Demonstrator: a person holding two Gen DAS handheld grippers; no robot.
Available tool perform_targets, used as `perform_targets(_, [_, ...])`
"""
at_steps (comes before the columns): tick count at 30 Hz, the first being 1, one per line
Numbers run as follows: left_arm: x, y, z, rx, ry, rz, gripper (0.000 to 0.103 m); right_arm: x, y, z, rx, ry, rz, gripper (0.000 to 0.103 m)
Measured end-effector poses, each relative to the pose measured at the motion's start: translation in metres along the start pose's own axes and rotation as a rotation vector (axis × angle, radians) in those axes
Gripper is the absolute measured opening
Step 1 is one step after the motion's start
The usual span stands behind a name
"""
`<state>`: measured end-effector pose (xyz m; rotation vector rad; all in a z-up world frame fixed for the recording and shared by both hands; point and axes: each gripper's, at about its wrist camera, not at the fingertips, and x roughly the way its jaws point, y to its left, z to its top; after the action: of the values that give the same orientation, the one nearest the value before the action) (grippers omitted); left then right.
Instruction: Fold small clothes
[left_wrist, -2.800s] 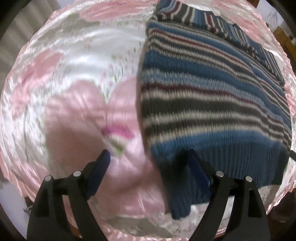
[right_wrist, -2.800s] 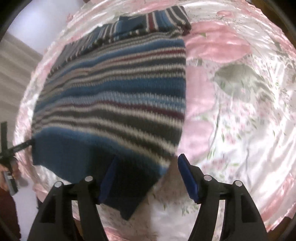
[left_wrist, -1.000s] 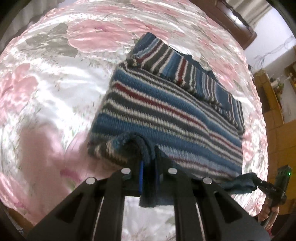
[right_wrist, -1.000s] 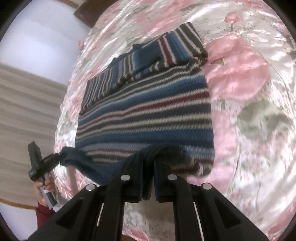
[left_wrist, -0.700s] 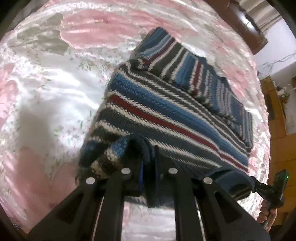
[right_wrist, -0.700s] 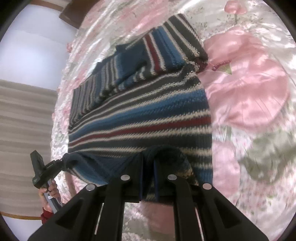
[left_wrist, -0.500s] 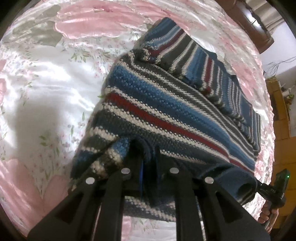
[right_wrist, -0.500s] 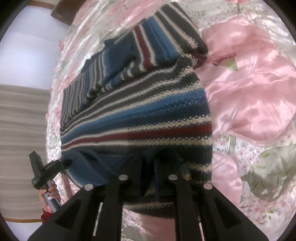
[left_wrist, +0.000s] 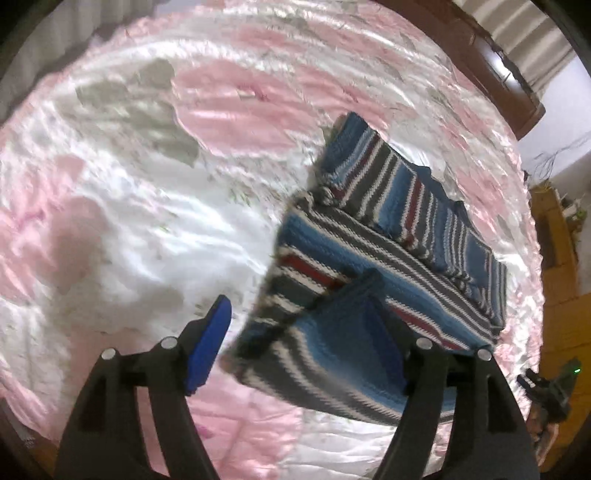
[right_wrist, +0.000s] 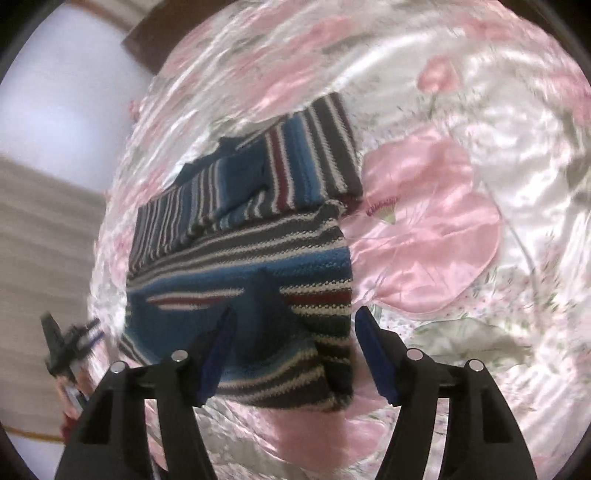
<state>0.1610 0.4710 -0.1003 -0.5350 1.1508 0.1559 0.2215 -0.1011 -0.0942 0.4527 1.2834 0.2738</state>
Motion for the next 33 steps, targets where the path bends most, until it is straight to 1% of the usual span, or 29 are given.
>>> perform_targets(2, [-0.001,-0.009,0.0,0.059,-0.001,0.016,0.073,0.0,0.011,-0.003,-0.05,0.007,-0.017,0.067])
perform_targets(4, [0.005,-0.022,0.0,0.122,0.014,0.02,0.074,0.007,0.023,-0.004,-0.092,0.025,-0.024,0.067])
perform_targets(6, [0.017,-0.039,0.001,0.191,0.044,0.016,0.076,0.015,0.032,-0.005,-0.118,0.039,-0.032,0.067])
perform_targets(11, [0.049,-0.064,0.001,0.346,0.093,0.039,0.076,0.038,0.044,-0.003,-0.164,0.078,-0.034,0.071])
perform_targets(14, [0.066,-0.075,0.002,0.434,0.109,0.064,0.076,0.051,0.046,0.001,-0.178,0.1,-0.044,0.072])
perform_targets(16, [0.076,-0.08,0.003,0.481,0.123,0.069,0.076,0.058,0.047,0.003,-0.19,0.112,-0.044,0.075])
perform_targets(17, [0.082,-0.081,0.003,0.497,0.136,0.06,0.076,0.062,0.047,0.004,-0.202,0.118,-0.042,0.076])
perform_targets(19, [0.092,-0.082,0.005,0.505,0.171,0.046,0.075,0.069,0.049,0.008,-0.225,0.132,-0.048,0.079])
perform_targets(21, [0.099,-0.082,0.005,0.503,0.205,0.02,0.053,0.077,0.051,0.011,-0.247,0.146,-0.048,0.079])
perform_targets(22, [0.104,-0.081,0.004,0.5,0.226,0.012,0.037,0.083,0.052,0.014,-0.259,0.158,-0.047,0.079])
perform_targets(23, [0.107,-0.081,0.003,0.502,0.23,0.023,0.034,0.087,0.053,0.015,-0.269,0.168,-0.048,0.079])
perform_targets(24, [0.11,-0.08,0.002,0.51,0.229,0.024,0.032,0.092,0.054,0.017,-0.279,0.179,-0.05,0.08])
perform_targets(25, [0.111,-0.08,0.001,0.514,0.231,0.017,0.026,0.099,0.056,0.017,-0.293,0.192,-0.055,0.081])
perform_targets(27, [0.111,-0.079,0.0,0.515,0.226,0.008,0.021,0.108,0.056,0.019,-0.308,0.208,-0.063,0.082])
perform_targets(29, [0.108,-0.078,0.0,0.515,0.218,-0.011,0.012,0.118,0.055,0.02,-0.32,0.236,-0.057,0.083])
perform_targets(30, [0.106,-0.076,0.0,0.509,0.213,-0.024,0.009,0.122,0.055,0.019,-0.324,0.245,-0.059,0.083])
perform_targets(33, [0.098,-0.072,-0.002,0.49,0.191,-0.044,0.009,0.131,0.054,0.015,-0.35,0.251,-0.076,0.083])
